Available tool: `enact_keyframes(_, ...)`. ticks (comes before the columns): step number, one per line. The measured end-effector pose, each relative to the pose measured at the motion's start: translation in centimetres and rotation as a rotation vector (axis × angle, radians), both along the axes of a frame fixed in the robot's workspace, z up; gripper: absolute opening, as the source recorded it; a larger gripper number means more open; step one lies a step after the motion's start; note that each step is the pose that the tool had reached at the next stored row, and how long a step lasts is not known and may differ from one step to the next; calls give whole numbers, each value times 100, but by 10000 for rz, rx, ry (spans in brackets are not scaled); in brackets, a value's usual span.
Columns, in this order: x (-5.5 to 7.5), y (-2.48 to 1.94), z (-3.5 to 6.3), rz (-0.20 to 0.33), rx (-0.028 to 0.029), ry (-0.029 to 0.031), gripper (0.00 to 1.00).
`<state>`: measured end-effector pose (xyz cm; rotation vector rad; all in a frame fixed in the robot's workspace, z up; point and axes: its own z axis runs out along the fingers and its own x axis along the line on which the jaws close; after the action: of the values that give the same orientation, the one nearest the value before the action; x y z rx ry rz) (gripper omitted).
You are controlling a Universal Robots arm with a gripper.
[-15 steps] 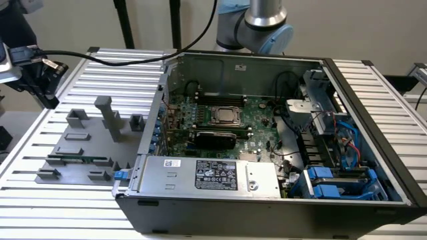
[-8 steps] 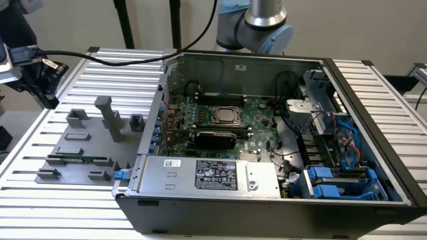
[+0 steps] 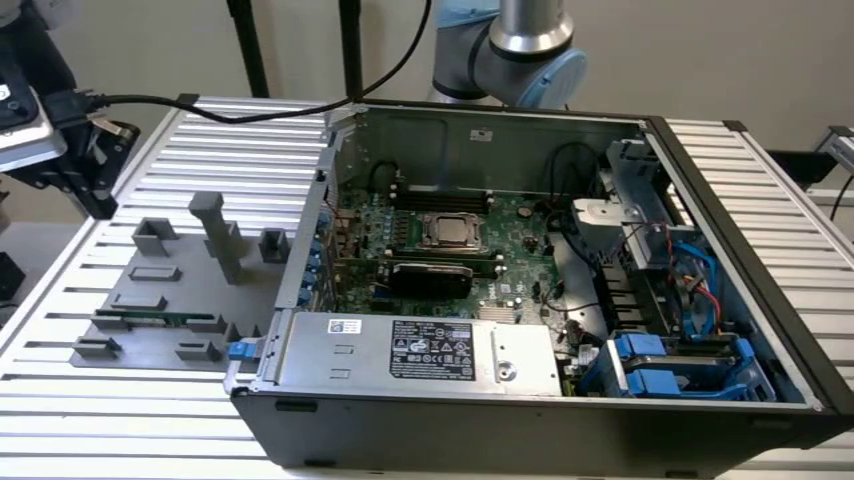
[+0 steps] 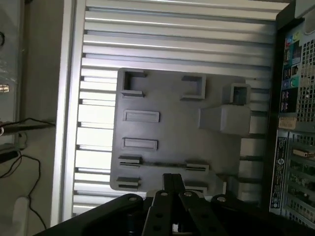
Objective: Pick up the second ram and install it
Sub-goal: 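Pick up the second ram and move it above second insertion slot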
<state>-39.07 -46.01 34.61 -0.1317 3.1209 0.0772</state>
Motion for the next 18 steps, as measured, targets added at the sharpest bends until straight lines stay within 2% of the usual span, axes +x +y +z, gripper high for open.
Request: enact_keyframes(18, 0, 0, -86, 3270, 0, 0, 11)
